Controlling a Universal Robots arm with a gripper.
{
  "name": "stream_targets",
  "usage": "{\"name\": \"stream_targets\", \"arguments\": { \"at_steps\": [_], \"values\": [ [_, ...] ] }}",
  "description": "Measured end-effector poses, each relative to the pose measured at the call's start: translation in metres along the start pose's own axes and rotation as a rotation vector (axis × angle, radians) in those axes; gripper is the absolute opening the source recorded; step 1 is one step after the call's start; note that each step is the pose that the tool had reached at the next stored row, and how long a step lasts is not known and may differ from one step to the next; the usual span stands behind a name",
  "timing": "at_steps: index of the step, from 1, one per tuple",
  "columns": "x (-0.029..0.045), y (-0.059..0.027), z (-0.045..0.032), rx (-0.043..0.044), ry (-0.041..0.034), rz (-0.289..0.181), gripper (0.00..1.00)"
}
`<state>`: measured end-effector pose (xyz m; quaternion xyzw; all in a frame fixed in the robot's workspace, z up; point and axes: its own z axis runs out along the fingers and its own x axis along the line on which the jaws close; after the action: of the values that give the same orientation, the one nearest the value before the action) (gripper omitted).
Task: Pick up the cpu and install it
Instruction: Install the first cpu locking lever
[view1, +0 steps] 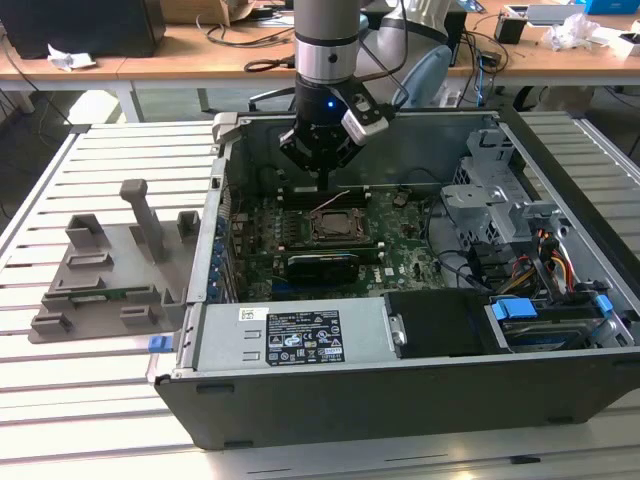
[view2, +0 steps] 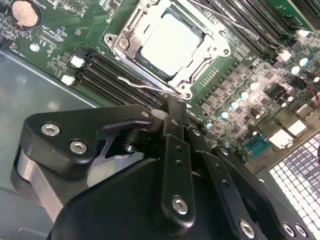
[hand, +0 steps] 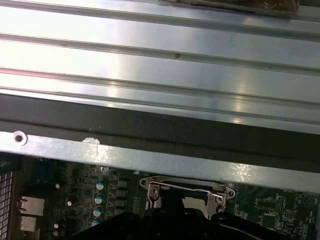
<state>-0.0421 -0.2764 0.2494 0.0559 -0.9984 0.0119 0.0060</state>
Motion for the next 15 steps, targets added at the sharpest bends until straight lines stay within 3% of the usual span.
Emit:
{"name": "stream_targets", "arguments": {
  "at_steps": [15],
  "values": [
    [-0.0007, 0.0011, 0.0171, -0.0024, -0.0001, 0.0, 0.11]
  ]
}}
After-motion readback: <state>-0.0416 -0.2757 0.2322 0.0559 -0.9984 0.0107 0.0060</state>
